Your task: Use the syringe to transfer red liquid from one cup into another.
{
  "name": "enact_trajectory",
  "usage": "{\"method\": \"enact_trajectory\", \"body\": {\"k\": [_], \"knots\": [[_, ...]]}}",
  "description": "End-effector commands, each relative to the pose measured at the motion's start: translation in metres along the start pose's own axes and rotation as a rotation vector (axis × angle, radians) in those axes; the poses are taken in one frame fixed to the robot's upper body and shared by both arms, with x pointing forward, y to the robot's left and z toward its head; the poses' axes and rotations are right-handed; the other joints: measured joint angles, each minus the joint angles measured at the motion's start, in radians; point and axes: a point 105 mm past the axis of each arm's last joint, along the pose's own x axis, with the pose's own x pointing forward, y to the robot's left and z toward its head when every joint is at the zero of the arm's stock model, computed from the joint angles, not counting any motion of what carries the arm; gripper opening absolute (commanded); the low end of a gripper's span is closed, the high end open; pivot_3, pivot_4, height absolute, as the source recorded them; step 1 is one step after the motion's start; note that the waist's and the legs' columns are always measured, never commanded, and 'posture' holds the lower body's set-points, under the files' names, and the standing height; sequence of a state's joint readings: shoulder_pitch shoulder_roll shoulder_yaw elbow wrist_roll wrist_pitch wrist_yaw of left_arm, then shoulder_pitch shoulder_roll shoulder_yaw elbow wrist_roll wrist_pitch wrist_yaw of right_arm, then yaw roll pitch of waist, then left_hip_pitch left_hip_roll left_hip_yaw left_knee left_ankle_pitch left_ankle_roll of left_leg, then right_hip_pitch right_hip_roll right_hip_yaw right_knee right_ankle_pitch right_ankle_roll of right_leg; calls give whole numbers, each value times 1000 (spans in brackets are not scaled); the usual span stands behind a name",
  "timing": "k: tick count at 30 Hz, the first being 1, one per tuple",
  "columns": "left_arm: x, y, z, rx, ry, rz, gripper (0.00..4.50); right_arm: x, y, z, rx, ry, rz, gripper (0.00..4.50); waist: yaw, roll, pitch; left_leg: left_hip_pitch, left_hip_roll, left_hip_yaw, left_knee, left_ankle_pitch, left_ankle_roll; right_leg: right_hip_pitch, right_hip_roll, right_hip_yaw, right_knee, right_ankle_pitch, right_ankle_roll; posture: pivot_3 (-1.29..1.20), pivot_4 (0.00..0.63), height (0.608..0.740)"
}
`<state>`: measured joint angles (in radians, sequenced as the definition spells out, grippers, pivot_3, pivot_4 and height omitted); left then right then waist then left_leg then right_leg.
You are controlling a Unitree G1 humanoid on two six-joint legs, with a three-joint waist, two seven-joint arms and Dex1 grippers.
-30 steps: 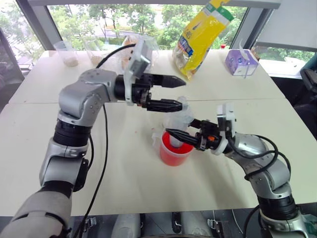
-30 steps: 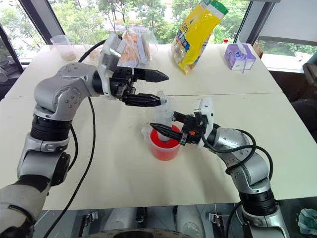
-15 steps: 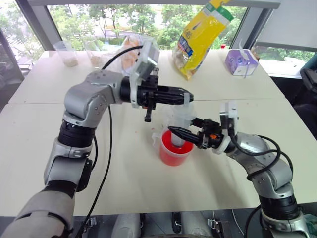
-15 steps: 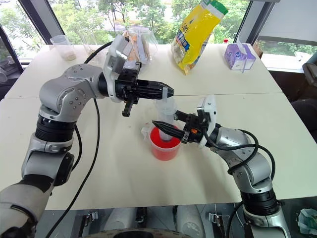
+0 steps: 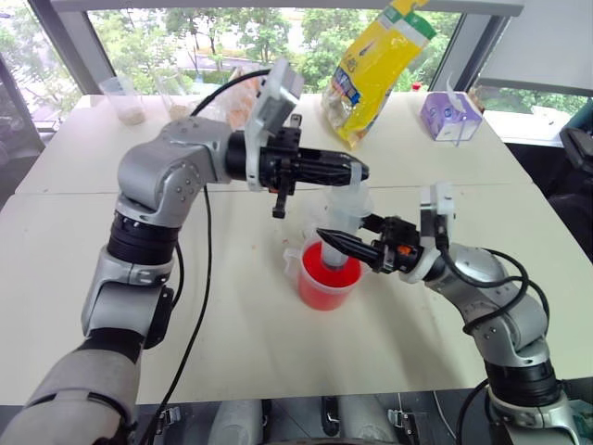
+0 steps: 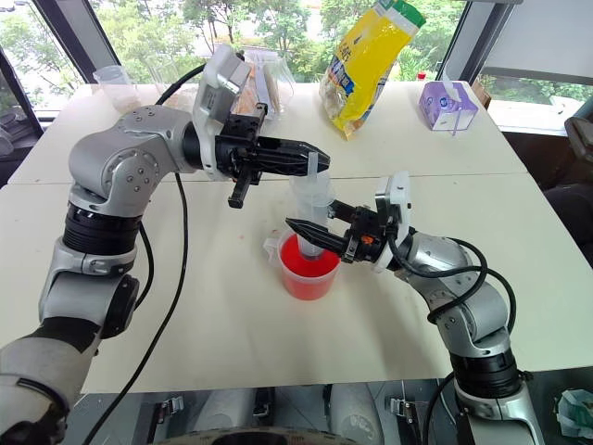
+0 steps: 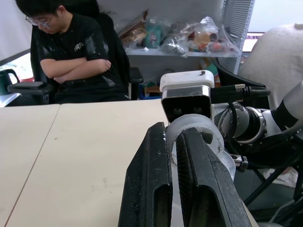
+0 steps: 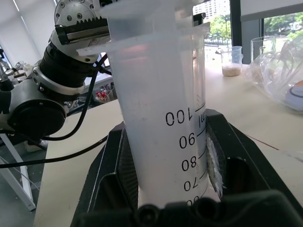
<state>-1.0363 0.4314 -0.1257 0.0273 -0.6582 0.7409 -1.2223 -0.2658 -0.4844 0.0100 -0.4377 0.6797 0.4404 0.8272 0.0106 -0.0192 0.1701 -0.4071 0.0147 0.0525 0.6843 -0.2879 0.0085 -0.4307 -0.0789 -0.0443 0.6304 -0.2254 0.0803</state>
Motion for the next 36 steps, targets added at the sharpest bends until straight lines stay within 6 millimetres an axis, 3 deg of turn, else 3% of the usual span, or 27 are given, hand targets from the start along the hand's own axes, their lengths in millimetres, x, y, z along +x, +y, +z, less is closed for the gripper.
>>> {"method": "enact_trajectory", "body": {"k": [1,24,36], "knots": [[-8,2,40,117,-93,46,31,5,17,-12,26,38,96,1511,0,0,0,0,0,0,0,0,0,0,0,0,0,0,0,0,150,740],[-10,8,45,135,-115,68,31,4,16,-12,21,43,98,1511,0,0,0,0,0,0,0,0,0,0,0,0,0,0,0,0,150,740],[-9,7,42,119,-115,64,31,8,15,0,2,13,99,1511,0,0,0,0,0,0,0,0,0,0,0,0,0,0,0,0,150,740]]}}
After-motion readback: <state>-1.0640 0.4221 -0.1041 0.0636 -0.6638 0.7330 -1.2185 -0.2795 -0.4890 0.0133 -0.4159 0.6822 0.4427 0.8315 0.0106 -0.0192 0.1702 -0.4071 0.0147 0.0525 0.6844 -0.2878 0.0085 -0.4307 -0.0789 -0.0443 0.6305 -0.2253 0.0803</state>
